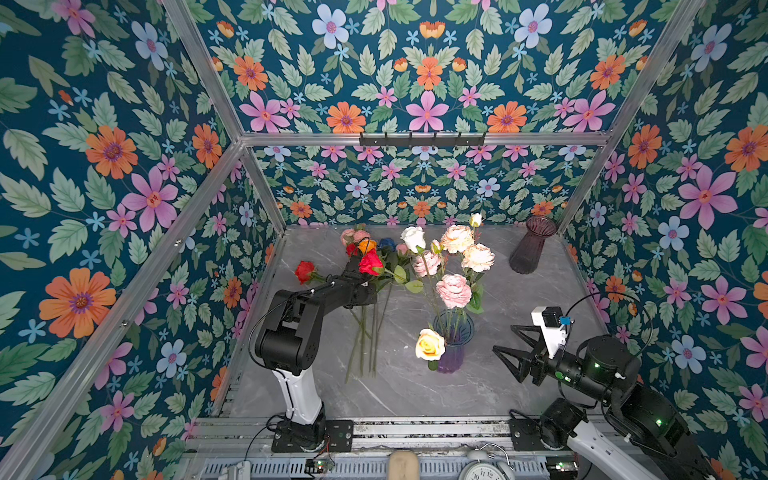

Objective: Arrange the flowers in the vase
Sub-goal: 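Lower the left gripper onto the pile stems and close it, then hold the grasped rose stems in the pile with the left gripper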

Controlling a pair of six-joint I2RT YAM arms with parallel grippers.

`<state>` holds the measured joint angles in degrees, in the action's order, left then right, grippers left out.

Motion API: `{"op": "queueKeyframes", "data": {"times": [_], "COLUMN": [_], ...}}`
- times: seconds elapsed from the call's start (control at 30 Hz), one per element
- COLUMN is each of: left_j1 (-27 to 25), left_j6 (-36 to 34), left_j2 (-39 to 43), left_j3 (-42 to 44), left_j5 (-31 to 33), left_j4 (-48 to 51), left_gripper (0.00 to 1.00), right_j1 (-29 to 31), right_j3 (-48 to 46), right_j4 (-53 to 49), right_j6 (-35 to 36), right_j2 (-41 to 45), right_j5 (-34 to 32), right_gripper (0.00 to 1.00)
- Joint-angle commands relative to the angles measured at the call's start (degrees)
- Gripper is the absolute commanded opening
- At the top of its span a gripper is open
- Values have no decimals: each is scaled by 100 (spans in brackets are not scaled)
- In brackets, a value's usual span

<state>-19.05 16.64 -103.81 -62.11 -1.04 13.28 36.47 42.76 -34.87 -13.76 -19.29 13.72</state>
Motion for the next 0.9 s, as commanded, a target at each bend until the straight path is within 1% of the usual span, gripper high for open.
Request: {"op": "queueKeyframes", "data": {"times": [0.0, 0.13, 0.17, 0.2, 0.37, 0.4, 0.5, 0.63, 0.73, 0.77, 0.8, 0.87], "left_j1": [-44, -58, -59, -55, -55, -56, -53, -53, -50, -54, -49, -53], "left_j6": [-16, -124, -147, -175, -197, -197, -199, -188, -127, -109, -112, -126], "left_j2": [244, 634, 748, 845, 1259, 1287, 1287, 1259, 1241, 1227, 1208, 1143], "left_j3": [-143, -327, -360, -387, -451, -449, -410, -248, -184, -171, -170, -166], "left_j5": [101, 231, 244, 253, 288, 289, 245, -23, -73, -93, -103, -207], "left_j4": [185, 535, 597, 650, 824, 839, 852, 716, 651, 634, 635, 615], "left_gripper": [7, 7, 1, 0, 0, 2, 2, 0, 0, 1, 8, 8], "right_j1": [1, 6, 4, 4, 8, 3, 3, 4, 4, 7, 9, 7], "right_j3": [13, 6, 4, 4, 12, 11, 30, 57, 82, 92, 92, 101], "right_j4": [41, 88, 101, 111, 139, 139, 121, 40, -36, -52, -61, -72], "right_j6": [-4, 4, 5, 2, 2, 5, 5, -5, -15, -13, -14, -13], "right_j2": [-22, -87, -97, -110, -127, -127, -123, -51, 9, 25, 26, 30], "right_j5": [-33, -36, -27, -26, -18, -17, -4, -3, -25, -31, -35, -34], "right_gripper": [90, 90, 90, 90, 90, 90, 90, 90, 90, 90, 90, 90]}}
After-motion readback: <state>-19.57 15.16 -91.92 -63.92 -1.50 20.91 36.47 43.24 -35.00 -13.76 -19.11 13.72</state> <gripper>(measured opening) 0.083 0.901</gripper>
